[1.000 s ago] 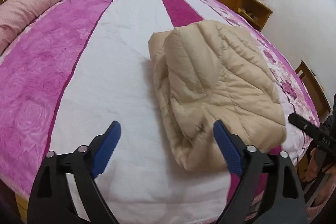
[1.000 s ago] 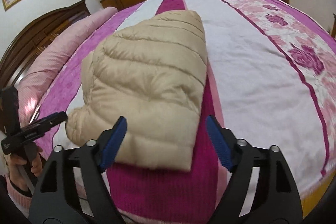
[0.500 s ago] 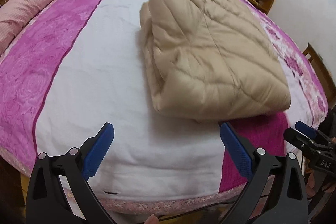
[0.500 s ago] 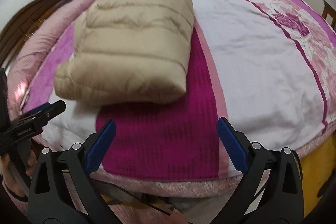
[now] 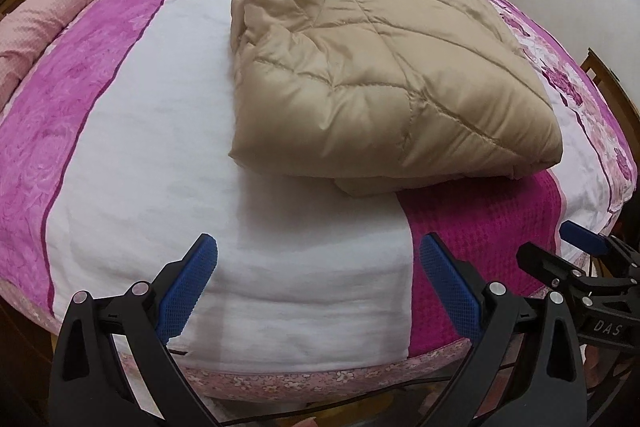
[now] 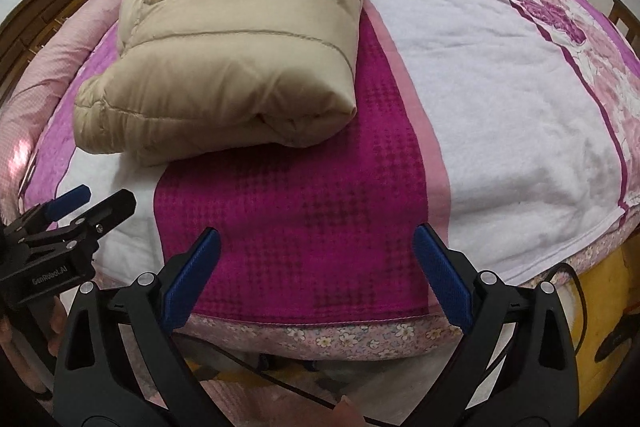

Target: Fold large clothes

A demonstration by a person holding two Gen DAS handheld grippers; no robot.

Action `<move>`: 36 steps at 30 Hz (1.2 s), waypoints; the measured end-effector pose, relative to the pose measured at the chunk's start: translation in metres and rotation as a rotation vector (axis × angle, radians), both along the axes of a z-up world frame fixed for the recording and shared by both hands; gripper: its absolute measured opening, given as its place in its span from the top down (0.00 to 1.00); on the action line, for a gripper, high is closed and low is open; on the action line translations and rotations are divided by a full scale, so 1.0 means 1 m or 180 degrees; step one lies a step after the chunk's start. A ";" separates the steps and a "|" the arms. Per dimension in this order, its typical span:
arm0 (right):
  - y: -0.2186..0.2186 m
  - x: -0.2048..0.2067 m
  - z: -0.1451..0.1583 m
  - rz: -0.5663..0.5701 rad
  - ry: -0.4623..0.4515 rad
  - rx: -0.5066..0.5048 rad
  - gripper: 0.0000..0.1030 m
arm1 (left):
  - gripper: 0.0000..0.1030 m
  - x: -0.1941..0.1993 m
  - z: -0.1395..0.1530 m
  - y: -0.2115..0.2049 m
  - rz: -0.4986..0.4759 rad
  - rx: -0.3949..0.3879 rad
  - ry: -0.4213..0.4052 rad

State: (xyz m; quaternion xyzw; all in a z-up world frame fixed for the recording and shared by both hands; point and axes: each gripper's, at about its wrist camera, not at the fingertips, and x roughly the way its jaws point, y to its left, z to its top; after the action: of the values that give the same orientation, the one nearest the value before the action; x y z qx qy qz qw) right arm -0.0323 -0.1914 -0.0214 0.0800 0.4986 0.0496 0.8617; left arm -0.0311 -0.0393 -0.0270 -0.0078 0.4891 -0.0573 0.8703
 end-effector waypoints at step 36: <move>-0.001 0.001 0.004 -0.0031 -0.0010 -0.0006 0.07 | 0.06 0.004 -0.016 0.001 0.0078 0.0023 0.0208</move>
State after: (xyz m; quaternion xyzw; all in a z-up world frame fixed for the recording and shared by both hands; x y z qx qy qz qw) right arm -0.0318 -0.1923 -0.0175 0.0814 0.4968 0.0450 0.8629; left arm -0.0275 -0.0383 -0.0426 -0.0125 0.5173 -0.0446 0.8545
